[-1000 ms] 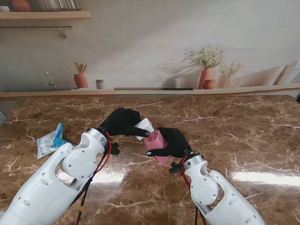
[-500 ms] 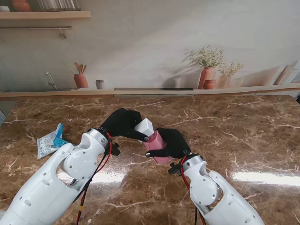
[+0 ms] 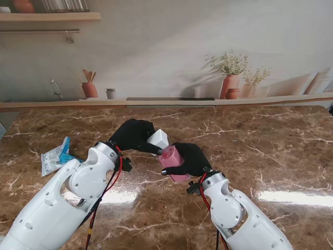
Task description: Fill the seasoning bottle
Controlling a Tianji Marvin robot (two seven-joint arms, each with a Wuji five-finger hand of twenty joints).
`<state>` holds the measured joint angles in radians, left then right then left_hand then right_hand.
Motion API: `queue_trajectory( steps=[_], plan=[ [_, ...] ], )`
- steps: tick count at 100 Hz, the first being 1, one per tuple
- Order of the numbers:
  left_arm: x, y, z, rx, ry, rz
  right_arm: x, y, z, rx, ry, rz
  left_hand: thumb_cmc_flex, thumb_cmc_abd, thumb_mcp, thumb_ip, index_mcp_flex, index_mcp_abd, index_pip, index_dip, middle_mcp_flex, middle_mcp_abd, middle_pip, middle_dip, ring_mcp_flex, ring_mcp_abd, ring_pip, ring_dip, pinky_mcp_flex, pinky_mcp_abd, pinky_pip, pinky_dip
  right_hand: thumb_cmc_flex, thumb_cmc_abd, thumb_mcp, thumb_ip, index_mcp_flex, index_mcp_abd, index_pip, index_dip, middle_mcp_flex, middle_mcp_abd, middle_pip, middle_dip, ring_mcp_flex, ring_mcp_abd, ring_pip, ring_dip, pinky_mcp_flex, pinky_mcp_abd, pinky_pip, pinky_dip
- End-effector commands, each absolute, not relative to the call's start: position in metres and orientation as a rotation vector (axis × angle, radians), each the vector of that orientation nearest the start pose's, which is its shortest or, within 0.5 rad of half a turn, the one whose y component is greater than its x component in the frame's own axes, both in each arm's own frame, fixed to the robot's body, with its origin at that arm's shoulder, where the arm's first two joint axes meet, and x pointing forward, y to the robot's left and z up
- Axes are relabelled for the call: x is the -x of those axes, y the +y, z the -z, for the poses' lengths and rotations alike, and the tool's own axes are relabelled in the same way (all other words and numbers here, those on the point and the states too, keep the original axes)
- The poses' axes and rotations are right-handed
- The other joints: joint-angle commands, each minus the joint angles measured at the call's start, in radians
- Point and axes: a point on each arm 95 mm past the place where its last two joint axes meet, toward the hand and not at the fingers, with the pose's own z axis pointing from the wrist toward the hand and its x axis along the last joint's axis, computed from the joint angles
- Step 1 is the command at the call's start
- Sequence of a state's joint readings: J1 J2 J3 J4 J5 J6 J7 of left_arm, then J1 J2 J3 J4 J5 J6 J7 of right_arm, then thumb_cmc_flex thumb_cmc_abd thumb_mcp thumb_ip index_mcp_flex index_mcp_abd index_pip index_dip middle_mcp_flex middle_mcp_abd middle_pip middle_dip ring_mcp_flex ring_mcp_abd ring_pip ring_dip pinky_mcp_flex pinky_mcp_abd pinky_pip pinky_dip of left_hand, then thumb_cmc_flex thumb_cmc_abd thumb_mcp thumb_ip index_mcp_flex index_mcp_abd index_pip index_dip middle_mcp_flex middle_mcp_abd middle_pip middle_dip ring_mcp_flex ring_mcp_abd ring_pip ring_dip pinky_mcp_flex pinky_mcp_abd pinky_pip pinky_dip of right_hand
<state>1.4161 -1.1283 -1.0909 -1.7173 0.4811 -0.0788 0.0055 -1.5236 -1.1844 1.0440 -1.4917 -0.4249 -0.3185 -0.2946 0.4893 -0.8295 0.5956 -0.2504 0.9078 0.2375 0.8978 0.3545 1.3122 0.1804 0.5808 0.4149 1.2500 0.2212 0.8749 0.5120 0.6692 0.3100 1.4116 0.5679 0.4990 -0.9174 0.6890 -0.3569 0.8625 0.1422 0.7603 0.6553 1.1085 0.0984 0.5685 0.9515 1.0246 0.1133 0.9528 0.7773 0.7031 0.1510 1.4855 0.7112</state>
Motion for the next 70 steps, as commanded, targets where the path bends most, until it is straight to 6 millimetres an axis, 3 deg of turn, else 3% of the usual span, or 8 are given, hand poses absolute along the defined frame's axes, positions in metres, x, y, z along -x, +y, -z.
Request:
queue_trajectory(
  steps=[1, 37, 70],
  plan=[
    [-0.416, -0.076, 0.237, 1.386, 1.304, 2.106, -0.384, 0.072, 0.337, 1.761, -1.207, 2.578, 0.135, 0.08, 0.514, 0.043, 0.052, -0.227, 0.15, 0.068, 0.097, -0.103, 0.063, 0.01, 0.021, -0.032, 0.02, 0.005, 0.005, -0.071, 0.028, 0.03, 0.254, 0.262, 0.462, 0.09, 0.133, -0.446, 0.146, 0.058, 0.058, -0.183, 0.091, 0.029, 0.091, -0.113, 0.112, 0.032, 0.008, -0.031, 0.032, 0.021],
    [-0.422, -0.053, 0.242, 1.322, 1.375, 1.968, -0.386, 0.053, 0.339, 1.844, -1.176, 2.601, 0.142, 0.095, 0.494, 0.046, 0.046, -0.236, 0.143, 0.065, 0.095, -0.102, 0.049, 0.003, 0.018, -0.038, -0.007, 0.0, -0.008, -0.079, 0.022, 0.033, 0.255, 0.262, 0.461, 0.09, 0.133, -0.446, 0.146, 0.057, 0.057, -0.181, 0.091, 0.028, 0.09, -0.112, 0.111, 0.031, 0.006, -0.031, 0.03, 0.02],
    [-0.426, -0.034, 0.292, 1.302, 1.553, 1.764, -0.387, 0.051, 0.337, 1.842, -1.163, 2.618, 0.143, 0.107, 0.481, 0.047, 0.041, -0.244, 0.14, 0.061, 0.09, -0.104, 0.039, 0.002, 0.018, -0.039, -0.024, 0.002, -0.02, -0.081, 0.016, 0.036, 0.255, 0.262, 0.462, 0.09, 0.133, -0.447, 0.146, 0.057, 0.057, -0.181, 0.092, 0.028, 0.09, -0.112, 0.111, 0.031, 0.006, -0.03, 0.03, 0.02]
  ],
)
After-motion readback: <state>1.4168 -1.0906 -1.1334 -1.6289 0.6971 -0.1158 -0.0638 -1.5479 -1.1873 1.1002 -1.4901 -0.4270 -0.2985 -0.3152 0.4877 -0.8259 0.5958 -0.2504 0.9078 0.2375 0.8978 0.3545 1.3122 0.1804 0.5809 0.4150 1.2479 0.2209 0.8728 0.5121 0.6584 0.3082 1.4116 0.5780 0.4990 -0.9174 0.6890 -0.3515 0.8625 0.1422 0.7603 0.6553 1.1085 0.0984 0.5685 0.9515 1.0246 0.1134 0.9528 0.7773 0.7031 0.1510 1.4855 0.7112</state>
